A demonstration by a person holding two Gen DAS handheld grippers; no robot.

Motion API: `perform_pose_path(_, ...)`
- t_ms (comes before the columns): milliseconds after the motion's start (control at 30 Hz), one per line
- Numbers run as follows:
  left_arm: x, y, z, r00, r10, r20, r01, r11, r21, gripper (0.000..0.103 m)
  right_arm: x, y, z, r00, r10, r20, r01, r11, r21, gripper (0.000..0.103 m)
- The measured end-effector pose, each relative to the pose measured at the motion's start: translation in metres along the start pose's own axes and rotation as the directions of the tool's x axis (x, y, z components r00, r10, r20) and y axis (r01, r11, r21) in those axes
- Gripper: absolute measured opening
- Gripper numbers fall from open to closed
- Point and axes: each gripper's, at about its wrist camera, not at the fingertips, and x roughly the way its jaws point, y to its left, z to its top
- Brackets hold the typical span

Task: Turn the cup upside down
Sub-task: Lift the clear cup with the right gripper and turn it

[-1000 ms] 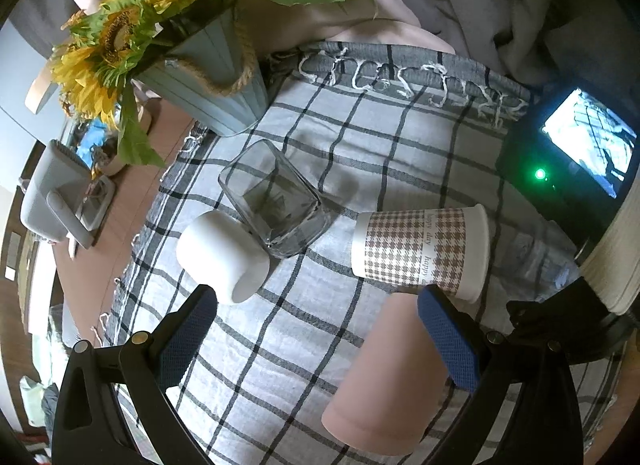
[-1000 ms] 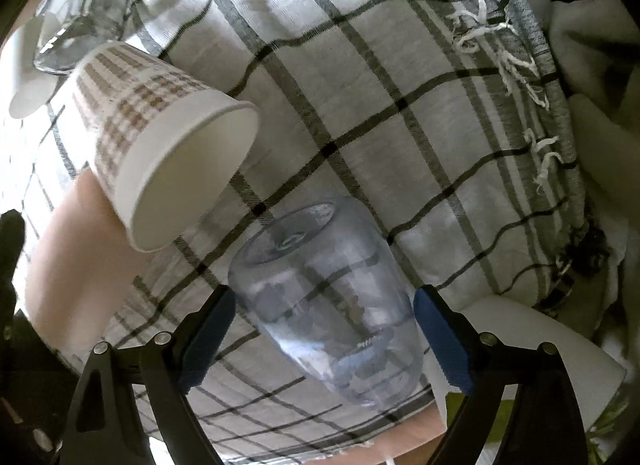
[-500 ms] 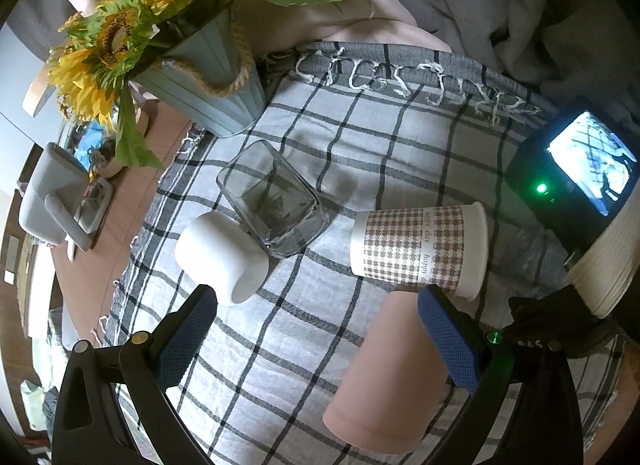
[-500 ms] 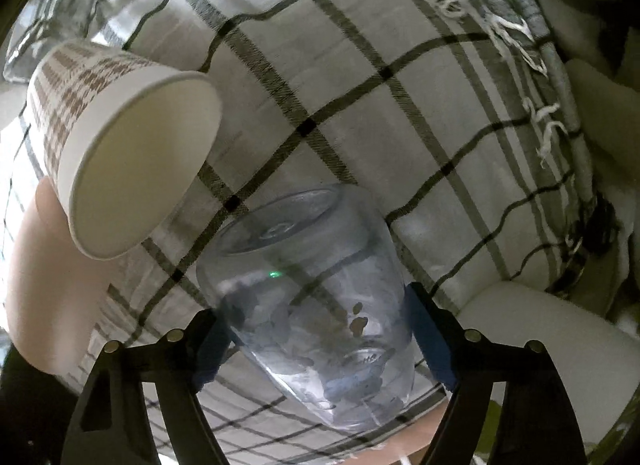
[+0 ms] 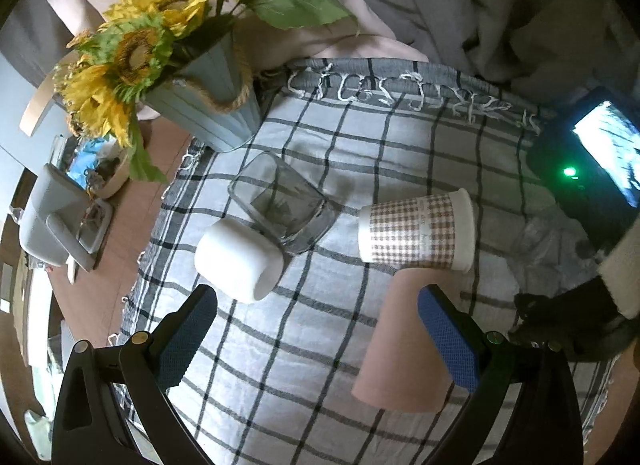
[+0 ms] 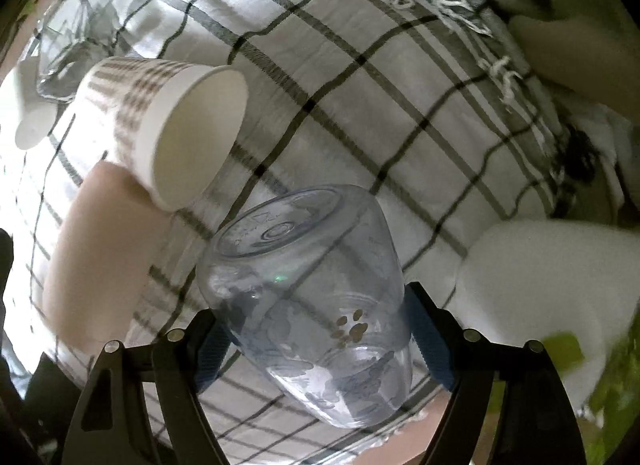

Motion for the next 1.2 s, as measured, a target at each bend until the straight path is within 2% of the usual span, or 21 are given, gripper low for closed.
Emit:
perform_pose_path(300, -0.007, 0.032, -0.015, 0.998, -0.062, -0.006, 0.062, 0.997, 0.039, 0.102, -0.036, 0.012, -0.03, 0.998, 0.008, 0.055, -0.014, 0.995, 0.102, 0.08)
perform_pose_path(567, -0.009, 0.065, -0.033, 0.996, -0.093, -0.005, 0.093, 0.99, 0.108, 0.102, -0.066, 0.043, -0.061, 0.992, 0.069, 0.11, -0.094, 0.966, 0.242, 0.08)
perform_pose_path(833, -0.003, 0.103, -0.053, 0.992, -0.127, -0.012, 0.127, 0.979, 0.161, 0.102, -0.073, 0.084, -0.091, 0.97, 0.159, 0.184, -0.222, 0.888, 0.402, 0.08)
perform_pose_path(1200, 0.005, 0.144, -0.068, 0.991, -0.136, -0.01, 0.135, 0.968, 0.212, 0.102, -0.057, 0.14, -0.12, 0.917, 0.275, 0.29, -0.395, 0.736, 0.551, 0.08)
